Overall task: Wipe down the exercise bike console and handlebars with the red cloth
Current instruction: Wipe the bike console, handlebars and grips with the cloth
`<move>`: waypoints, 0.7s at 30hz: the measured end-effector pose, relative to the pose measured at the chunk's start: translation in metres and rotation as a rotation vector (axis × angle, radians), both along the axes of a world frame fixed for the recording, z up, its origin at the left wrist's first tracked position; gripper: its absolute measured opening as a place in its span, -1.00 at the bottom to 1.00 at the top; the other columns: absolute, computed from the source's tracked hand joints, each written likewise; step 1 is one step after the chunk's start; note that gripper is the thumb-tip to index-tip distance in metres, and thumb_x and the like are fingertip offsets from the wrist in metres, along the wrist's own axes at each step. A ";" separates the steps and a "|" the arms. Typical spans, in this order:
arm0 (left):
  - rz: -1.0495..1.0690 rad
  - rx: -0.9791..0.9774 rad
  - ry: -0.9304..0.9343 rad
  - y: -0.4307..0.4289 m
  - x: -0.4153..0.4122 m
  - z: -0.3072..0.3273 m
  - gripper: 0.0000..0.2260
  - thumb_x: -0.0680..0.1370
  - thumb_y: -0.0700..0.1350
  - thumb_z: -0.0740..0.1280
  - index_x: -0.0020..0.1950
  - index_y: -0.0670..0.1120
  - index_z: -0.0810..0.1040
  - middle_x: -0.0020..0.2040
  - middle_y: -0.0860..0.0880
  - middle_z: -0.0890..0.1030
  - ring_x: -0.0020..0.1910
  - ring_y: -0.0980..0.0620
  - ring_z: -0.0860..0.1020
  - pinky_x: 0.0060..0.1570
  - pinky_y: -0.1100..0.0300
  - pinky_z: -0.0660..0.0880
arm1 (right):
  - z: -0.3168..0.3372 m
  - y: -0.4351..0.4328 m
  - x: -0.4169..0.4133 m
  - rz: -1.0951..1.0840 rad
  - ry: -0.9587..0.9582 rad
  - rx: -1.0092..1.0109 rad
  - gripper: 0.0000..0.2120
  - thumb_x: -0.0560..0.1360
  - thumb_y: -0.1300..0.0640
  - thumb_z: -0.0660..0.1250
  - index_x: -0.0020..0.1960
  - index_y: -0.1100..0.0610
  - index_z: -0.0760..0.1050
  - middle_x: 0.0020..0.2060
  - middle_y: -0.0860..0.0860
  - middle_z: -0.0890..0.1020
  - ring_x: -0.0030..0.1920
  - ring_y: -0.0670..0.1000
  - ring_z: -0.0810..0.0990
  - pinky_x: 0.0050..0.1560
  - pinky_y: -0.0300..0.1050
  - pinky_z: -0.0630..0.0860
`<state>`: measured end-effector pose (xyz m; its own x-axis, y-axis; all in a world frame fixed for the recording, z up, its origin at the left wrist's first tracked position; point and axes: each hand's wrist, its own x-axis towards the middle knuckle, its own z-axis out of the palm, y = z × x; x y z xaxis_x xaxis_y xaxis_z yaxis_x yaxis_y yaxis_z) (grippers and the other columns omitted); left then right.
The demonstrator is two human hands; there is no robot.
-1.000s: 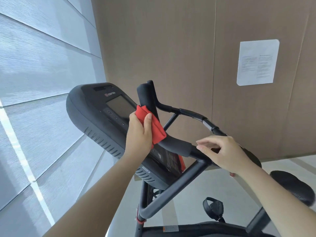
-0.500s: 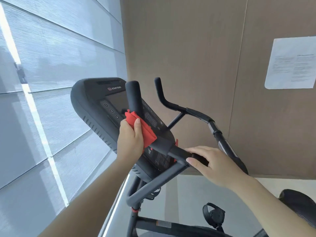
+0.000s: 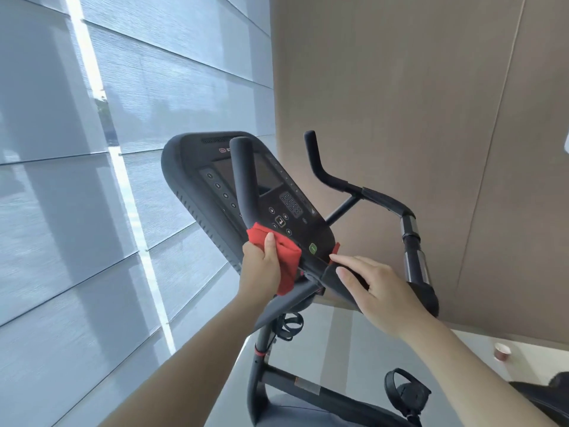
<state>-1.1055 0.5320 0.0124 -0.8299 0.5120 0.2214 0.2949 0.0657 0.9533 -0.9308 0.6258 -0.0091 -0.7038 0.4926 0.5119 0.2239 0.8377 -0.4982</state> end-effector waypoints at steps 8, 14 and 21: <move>0.069 -0.007 0.444 -0.030 0.010 -0.007 -0.70 0.57 -0.08 0.28 0.21 -0.22 0.36 0.11 -0.09 0.43 0.08 -0.01 0.43 0.07 0.24 0.33 | 0.002 -0.003 0.002 -0.004 -0.013 0.004 -0.50 0.52 -0.22 -0.03 0.34 -0.07 0.39 0.25 -0.18 0.50 0.26 -0.19 0.41 0.27 -0.23 0.36; 0.076 -0.060 0.843 -0.018 0.005 -0.009 -0.71 0.51 -0.18 0.37 0.17 -0.28 0.46 0.18 -0.17 0.46 0.17 -0.16 0.43 0.22 0.17 0.30 | 0.001 -0.003 0.002 -0.016 0.000 0.012 -0.59 0.57 -0.14 0.04 0.33 -0.06 0.40 0.24 -0.16 0.51 0.25 -0.17 0.43 0.25 -0.22 0.38; 0.001 -0.025 0.945 -0.037 -0.005 0.006 -0.78 0.54 -0.22 0.30 0.18 -0.17 0.51 0.11 -0.07 0.50 0.08 -0.05 0.49 0.07 0.33 0.32 | 0.000 -0.003 0.001 -0.022 -0.006 0.029 -0.60 0.57 -0.12 0.05 0.34 -0.06 0.40 0.25 -0.16 0.50 0.26 -0.16 0.42 0.24 -0.26 0.35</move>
